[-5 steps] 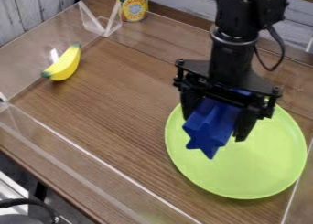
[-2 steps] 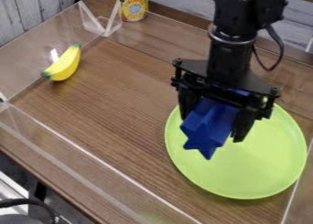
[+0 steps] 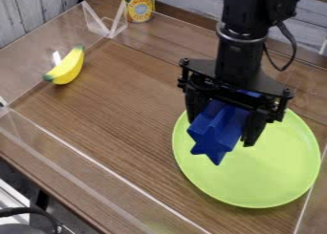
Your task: Put the blue object in the green plate
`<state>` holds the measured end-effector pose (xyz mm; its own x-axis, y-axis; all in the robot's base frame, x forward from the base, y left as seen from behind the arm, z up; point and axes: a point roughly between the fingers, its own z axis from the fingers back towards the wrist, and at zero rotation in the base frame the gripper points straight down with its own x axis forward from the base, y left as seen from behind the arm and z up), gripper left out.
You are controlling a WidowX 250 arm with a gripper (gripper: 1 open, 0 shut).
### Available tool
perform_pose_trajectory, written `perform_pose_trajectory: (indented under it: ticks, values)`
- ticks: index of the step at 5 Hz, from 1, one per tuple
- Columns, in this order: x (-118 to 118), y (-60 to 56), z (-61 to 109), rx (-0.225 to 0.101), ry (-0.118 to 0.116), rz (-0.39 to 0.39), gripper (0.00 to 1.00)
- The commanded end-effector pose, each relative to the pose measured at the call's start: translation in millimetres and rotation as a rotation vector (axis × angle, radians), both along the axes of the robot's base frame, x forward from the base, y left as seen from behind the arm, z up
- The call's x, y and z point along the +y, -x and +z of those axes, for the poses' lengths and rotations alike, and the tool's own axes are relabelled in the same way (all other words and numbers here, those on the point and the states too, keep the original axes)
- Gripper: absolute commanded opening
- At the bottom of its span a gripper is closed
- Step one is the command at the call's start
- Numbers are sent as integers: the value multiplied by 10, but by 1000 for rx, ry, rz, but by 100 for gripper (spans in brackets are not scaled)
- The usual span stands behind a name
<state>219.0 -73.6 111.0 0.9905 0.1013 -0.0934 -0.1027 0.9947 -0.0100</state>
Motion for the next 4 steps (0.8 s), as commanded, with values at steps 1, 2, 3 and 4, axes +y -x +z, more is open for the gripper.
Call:
perform_pose_trajectory:
  ticks: [1,2,3,4]
  values:
    - [-1,-6,122,-41,11,-8,100]
    - [14,-3,143,-41,11,-9,100]
    - [22,-3,152,-41,12,-10,100]
    - [27,-4,155,-42,14,-10,100]
